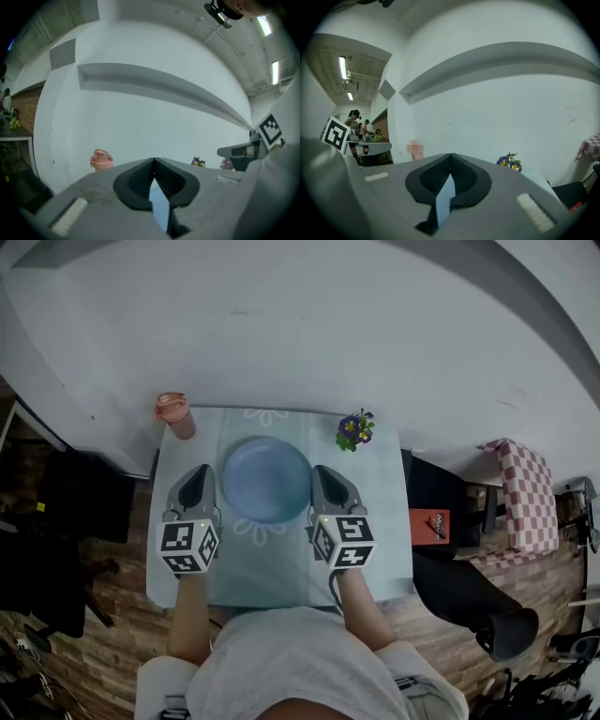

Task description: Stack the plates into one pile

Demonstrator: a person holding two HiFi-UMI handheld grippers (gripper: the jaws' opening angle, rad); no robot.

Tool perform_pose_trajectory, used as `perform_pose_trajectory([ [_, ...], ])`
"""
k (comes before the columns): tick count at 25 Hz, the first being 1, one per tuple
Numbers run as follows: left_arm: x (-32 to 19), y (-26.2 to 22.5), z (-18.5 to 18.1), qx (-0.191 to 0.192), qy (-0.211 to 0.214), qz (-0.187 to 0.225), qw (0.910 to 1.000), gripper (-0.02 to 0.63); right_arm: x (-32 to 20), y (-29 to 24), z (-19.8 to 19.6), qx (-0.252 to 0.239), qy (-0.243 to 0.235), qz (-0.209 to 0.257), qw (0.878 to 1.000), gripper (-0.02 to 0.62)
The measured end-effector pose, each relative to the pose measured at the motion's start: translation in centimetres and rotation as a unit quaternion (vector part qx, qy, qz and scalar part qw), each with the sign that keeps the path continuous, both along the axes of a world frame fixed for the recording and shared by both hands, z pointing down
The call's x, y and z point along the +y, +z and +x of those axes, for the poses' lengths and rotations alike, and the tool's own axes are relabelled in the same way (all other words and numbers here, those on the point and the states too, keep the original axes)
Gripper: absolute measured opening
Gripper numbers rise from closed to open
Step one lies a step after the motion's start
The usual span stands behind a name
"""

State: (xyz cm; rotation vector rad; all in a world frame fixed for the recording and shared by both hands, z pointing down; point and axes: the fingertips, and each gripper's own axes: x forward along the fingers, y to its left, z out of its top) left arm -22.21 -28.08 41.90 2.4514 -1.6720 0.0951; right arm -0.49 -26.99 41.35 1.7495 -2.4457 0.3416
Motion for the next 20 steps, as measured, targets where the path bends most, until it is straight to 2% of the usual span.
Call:
perform_pose_trajectory([
  [6,1.3,-4.2,-0.9,0.012,-0.011,0.051,0.9986,0.005,1.2,-3.2,0.7,-0.004,0.009,0.034,0.999,0.002],
  [20,3.9,-8.9,-0.6,-0.008,0.007,0.117,0.9931,0.005,4.3,-8.7,2.8,0.009,0.036,0.117,0.992,0.002],
])
